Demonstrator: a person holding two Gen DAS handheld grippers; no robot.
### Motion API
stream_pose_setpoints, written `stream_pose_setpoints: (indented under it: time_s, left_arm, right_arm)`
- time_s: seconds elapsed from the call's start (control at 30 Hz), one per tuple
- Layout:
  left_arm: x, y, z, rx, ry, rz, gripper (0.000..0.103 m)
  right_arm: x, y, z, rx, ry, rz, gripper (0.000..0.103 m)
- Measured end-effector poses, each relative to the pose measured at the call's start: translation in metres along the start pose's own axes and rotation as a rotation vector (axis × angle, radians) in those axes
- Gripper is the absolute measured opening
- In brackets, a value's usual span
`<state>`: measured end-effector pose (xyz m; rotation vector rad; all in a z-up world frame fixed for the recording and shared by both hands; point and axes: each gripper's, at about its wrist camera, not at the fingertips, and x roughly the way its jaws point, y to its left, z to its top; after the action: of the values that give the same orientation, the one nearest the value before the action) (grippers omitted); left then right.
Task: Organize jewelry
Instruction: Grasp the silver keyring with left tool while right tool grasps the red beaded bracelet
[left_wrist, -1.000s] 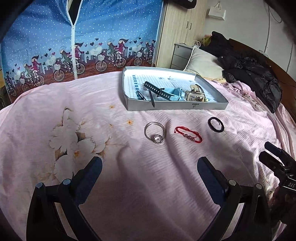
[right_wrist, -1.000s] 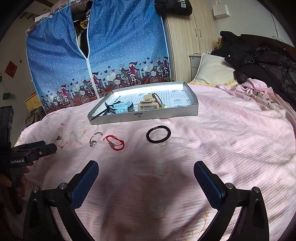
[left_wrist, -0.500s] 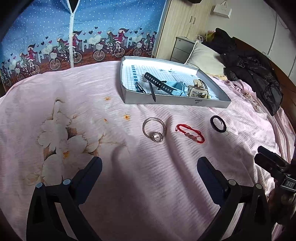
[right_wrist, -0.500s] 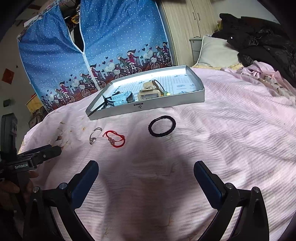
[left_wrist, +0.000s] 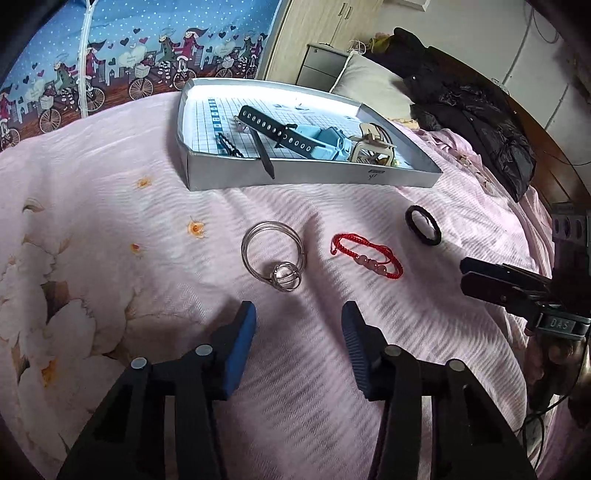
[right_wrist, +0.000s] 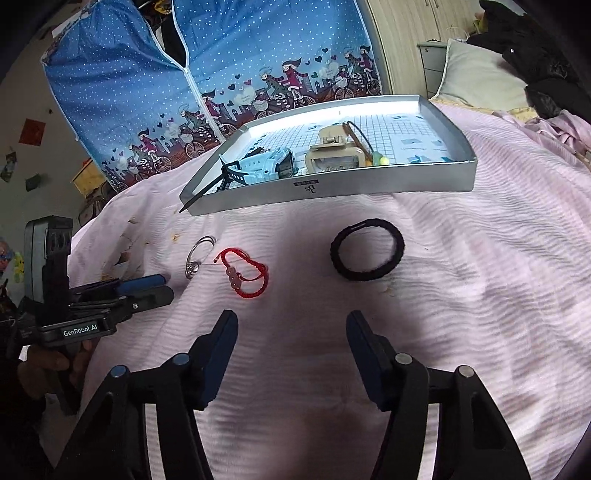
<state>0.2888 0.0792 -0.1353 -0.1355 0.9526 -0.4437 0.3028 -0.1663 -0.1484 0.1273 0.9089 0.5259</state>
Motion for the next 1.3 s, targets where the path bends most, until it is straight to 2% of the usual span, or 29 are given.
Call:
stream_pose_setpoints:
  time_s: [0.1, 0.27, 0.3, 0.37, 0.43, 0.53, 0.73, 0.8, 1.03, 1.2, 1.27, 1.3]
  left_arm:
    - [-0.001, 0.006, 0.003, -0.019, -0.021, -0.008, 0.037]
    - [0.002, 0.009, 0.011, -0.004, -0.05, -0.002, 0.036]
    - [0.004, 0.009, 0.012, 0.0, -0.049, -0.001, 0.035]
    - [0.012, 0.007, 0.014, 0.001, -0.031, 0.007, 0.026]
    - [0.017, 0.008, 0.015, -0.005, -0.024, 0.005, 0.023]
    - [0.02, 0.012, 0.017, -0.019, -0.029, -0.007, 0.023]
    - [0.024, 0.018, 0.019, -0.035, -0.025, -0.029, 0.022]
    - [0.025, 0.02, 0.019, -0.043, -0.02, -0.03, 0.014]
    - [0.026, 0.022, 0.018, -0.047, -0.003, -0.048, 0.006]
    - [0.032, 0.022, 0.018, -0.052, 0.035, -0.053, 0.005]
    - [0.031, 0.022, 0.017, -0.052, 0.039, -0.053, 0.005]
    - [0.031, 0.021, 0.017, -0.051, 0.041, -0.052, 0.005]
  right_arm:
    - [0.011, 0.003, 0.005, -0.007, 0.017, 0.02, 0.048]
    - [0.028, 0.013, 0.015, -0.035, 0.036, 0.043, 0.047]
    - [0.031, 0.015, 0.017, -0.038, 0.041, 0.044, 0.047]
    - [0.037, 0.016, 0.017, -0.025, 0.046, 0.049, 0.047]
    - [0.041, 0.012, 0.014, 0.007, 0.052, 0.055, 0.045]
    - [0.041, 0.007, 0.012, 0.03, 0.053, 0.053, 0.042]
    - [0.046, 0.013, 0.024, 0.024, 0.046, 0.043, 0.042]
    - [0.052, 0.016, 0.031, 0.026, 0.048, 0.046, 0.042]
    - [0.071, 0.024, 0.035, 0.003, 0.092, 0.026, 0.029]
    - [0.073, 0.022, 0.028, 0.023, 0.117, 0.036, 0.027]
    - [0.071, 0.019, 0.025, 0.039, 0.115, 0.051, 0.022]
    - [0.07, 0.018, 0.024, 0.048, 0.114, 0.058, 0.016]
